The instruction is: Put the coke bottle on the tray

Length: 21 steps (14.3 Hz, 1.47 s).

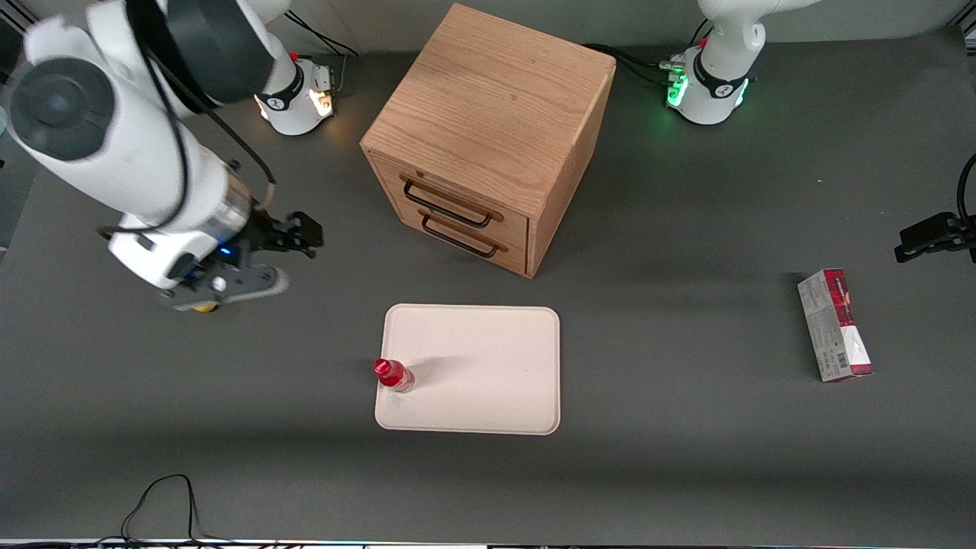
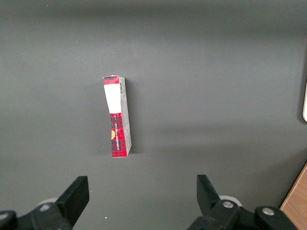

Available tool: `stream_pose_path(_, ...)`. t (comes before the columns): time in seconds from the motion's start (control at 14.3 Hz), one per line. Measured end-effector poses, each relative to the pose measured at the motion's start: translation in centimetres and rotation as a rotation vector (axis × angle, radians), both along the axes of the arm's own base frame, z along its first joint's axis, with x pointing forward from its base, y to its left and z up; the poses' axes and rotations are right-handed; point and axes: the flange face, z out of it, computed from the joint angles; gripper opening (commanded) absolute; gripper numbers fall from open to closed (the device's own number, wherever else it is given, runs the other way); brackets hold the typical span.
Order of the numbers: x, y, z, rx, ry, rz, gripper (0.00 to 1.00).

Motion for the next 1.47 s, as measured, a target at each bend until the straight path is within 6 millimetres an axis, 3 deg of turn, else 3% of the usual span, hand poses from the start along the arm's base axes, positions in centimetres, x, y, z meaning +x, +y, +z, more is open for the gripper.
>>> stream_pose_path(0.35,-2.2,-12.5,1.9,0.040,-0.086,-0.144,1.00)
stream_pose_path(0.56,-3.9,-17.8,1.1,0.049,-0.115,-0.178,1.00)
stream_pose_path(0.77,-4.1,-21.9,0.4,0.050,-0.126,-0.153,1.00)
stream_pose_path(0.91,-4.1,-23.2,0.2,0.050,-0.125,-0.143,1.00)
stream_pose_path(1.47,-5.5,-23.6,0.5,0.047,-0.061,-0.149,1.00)
